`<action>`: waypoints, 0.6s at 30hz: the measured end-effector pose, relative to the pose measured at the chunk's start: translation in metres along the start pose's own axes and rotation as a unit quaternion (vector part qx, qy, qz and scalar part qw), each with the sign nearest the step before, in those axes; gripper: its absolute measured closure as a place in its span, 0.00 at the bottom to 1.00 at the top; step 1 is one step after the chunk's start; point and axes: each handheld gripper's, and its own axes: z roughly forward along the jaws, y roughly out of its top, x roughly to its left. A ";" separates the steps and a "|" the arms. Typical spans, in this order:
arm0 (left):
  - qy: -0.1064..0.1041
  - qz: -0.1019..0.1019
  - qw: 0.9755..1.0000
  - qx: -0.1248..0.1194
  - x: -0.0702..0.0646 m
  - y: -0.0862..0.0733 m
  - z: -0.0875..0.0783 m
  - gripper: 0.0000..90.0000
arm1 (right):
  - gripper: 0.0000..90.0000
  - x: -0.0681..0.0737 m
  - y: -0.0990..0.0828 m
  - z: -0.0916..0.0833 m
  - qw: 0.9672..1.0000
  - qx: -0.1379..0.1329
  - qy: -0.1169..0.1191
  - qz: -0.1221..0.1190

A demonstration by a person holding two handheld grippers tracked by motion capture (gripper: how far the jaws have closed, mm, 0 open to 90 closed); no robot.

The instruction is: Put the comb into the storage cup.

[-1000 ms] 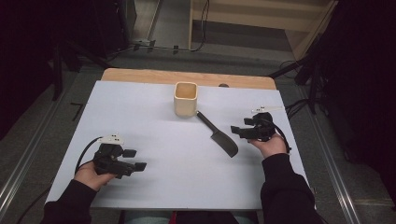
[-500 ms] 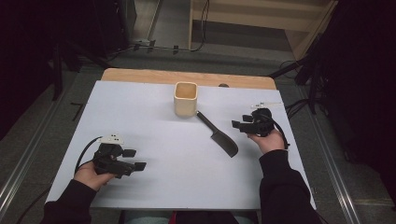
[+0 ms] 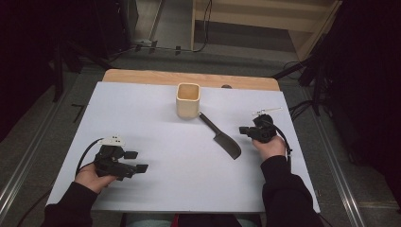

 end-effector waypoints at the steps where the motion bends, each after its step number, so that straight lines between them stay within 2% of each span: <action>1: 0.000 0.001 1.000 0.000 0.000 0.000 0.000 0.28 | 0.97 0.000 -0.002 0.002 1.000 0.003 0.002 0.000; 4: -0.001 0.001 1.000 0.001 0.000 0.000 0.000 0.28 | 0.97 0.004 -0.006 0.009 0.999 0.027 -0.009 -0.014; 18: -0.003 0.001 1.000 -0.001 0.000 0.001 0.001 0.28 | 0.97 0.011 -0.012 0.016 0.998 0.048 -0.002 -0.029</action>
